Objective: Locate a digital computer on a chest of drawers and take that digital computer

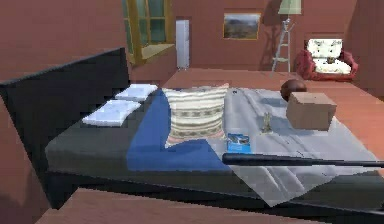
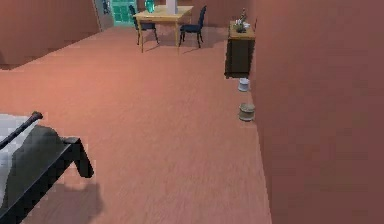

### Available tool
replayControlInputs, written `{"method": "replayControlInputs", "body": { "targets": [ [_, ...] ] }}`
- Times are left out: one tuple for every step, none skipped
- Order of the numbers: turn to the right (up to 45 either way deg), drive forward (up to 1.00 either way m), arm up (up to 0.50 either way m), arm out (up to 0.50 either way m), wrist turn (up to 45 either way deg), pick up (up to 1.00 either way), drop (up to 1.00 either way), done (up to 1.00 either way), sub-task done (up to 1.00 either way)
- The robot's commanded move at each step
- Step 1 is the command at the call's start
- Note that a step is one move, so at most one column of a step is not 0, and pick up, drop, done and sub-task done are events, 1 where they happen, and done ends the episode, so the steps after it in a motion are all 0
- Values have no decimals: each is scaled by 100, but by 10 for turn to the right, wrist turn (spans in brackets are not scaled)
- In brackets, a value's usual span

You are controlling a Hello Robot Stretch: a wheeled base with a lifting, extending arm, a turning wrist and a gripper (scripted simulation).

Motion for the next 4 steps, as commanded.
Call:
{"method": "replayControlInputs", "body": {
  "targets": [
    [-450,0,0,0,0,0,0,0,0],
    [-210,0,0,0,0,0,0,0,0],
    [0,45,0,0,0,0,0,0,0],
    [-450,0,0,0,0,0,0,0,0]
  ]
}}
